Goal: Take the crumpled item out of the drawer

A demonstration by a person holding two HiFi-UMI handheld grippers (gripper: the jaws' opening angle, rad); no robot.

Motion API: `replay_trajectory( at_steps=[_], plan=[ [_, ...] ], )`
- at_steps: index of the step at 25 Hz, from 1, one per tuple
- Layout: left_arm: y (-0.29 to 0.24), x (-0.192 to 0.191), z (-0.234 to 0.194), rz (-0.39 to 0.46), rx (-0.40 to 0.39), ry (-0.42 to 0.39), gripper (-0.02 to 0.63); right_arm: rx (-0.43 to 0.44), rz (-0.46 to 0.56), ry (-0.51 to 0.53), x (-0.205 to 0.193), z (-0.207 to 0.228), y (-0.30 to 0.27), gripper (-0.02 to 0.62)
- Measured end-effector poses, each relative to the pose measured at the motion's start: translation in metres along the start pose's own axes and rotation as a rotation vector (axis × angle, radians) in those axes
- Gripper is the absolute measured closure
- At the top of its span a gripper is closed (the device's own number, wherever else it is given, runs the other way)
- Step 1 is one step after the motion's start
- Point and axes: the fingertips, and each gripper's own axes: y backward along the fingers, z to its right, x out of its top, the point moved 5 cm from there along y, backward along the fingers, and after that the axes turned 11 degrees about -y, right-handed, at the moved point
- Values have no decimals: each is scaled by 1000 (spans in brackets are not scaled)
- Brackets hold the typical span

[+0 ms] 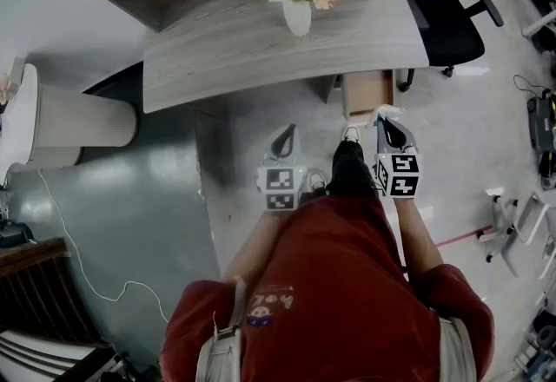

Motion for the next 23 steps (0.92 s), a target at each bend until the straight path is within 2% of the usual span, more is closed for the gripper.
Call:
replay_trajectory(
  at_steps=[23],
  plan=[
    [0, 7, -5, 17, 11, 9, 609, -1, -14, 14, 3, -1, -4, 592]
  ],
)
